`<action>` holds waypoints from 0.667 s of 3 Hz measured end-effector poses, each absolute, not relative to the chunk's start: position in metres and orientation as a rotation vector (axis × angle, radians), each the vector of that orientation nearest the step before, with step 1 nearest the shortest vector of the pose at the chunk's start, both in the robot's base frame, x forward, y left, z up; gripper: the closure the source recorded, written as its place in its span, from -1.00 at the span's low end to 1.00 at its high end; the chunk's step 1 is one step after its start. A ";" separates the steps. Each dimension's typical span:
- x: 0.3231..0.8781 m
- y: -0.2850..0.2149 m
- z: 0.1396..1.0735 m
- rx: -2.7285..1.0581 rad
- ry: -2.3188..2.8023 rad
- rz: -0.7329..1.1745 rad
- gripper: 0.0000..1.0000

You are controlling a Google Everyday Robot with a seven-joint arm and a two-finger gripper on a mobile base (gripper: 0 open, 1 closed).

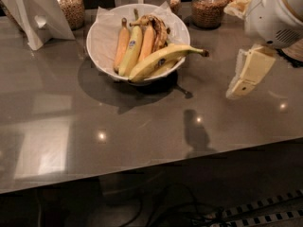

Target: Pick banana from white bowl

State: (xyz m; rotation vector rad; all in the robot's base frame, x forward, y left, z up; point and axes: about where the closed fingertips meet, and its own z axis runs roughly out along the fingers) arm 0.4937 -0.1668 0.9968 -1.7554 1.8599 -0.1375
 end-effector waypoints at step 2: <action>0.554 -0.097 1.013 -1.757 1.643 0.021 -1.00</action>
Offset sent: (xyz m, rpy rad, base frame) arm 0.0949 0.1123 0.0226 0.2826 -0.0594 0.2309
